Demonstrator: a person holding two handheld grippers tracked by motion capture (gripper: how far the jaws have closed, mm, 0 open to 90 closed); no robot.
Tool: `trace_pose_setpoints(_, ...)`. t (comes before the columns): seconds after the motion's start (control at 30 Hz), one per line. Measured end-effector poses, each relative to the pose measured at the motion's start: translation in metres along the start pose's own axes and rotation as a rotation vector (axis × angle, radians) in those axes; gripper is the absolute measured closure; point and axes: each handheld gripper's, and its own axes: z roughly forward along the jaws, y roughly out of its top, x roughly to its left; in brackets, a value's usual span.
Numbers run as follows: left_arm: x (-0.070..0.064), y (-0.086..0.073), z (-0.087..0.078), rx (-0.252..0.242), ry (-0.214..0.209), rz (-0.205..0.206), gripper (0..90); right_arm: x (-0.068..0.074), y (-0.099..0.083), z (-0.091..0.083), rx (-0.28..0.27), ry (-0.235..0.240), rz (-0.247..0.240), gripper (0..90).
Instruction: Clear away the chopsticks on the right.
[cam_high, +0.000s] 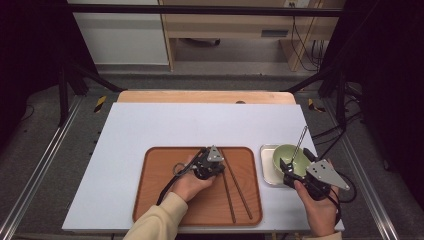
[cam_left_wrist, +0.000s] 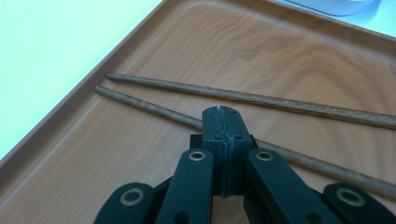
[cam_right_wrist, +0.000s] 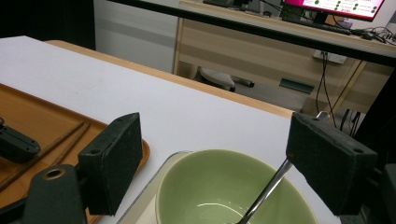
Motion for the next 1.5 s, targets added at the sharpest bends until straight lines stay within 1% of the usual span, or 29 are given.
trace_pose_setpoints(0.07,-0.001,0.002,0.002,-0.002,0.003,0.000,89.8,0.000,0.000,0.000,0.003,0.002,0.004,19.0)
trace_pose_setpoints(0.17,-0.001,0.005,0.005,0.004,0.004,0.019,89.8,0.000,0.000,0.000,0.004,0.003,-0.001,19.0)
trace_pose_setpoints(0.5,-0.004,0.013,0.014,0.002,-0.011,0.032,89.9,0.000,-0.001,0.001,0.013,0.008,0.003,19.0)
trace_pose_setpoints(0.53,-0.005,0.015,0.015,-0.001,-0.017,0.032,89.9,0.000,-0.001,0.001,0.014,0.008,0.002,19.0)
trace_pose_setpoints(0.67,-0.009,0.021,0.020,-0.003,-0.027,0.054,89.9,0.000,-0.001,0.001,0.016,0.008,0.001,19.0)
trace_pose_setpoints(0.77,-0.013,0.024,0.025,-0.012,-0.034,0.054,89.9,0.000,-0.001,0.002,0.019,0.009,0.001,19.0)
trace_pose_setpoints(0.87,-0.016,0.027,0.028,-0.010,-0.039,0.075,89.9,0.000,-0.001,0.002,0.020,0.009,0.000,19.0)
trace_pose_setpoints(0.9,-0.018,0.028,0.028,-0.009,-0.042,0.076,89.9,0.000,-0.002,0.002,0.021,0.009,0.002,19.0)
trace_pose_setpoints(1.2,-0.021,0.029,0.029,-0.010,-0.055,0.081,90.0,0.000,-0.002,0.003,0.028,0.009,0.001,19.0)
trace_pose_setpoints(1.3,-0.024,0.029,0.026,-0.016,-0.060,0.078,90.0,0.000,-0.002,0.003,0.029,0.009,0.001,19.0)
trace_pose_setpoints(1.4,-0.028,0.028,0.023,-0.019,-0.061,0.088,90.0,0.000,-0.003,0.003,0.031,0.011,0.001,19.0)
trace_pose_setpoints(1.5,-0.030,0.027,0.022,-0.025,-0.067,0.088,90.0,0.000,-0.003,0.003,0.030,0.009,0.002,19.0)
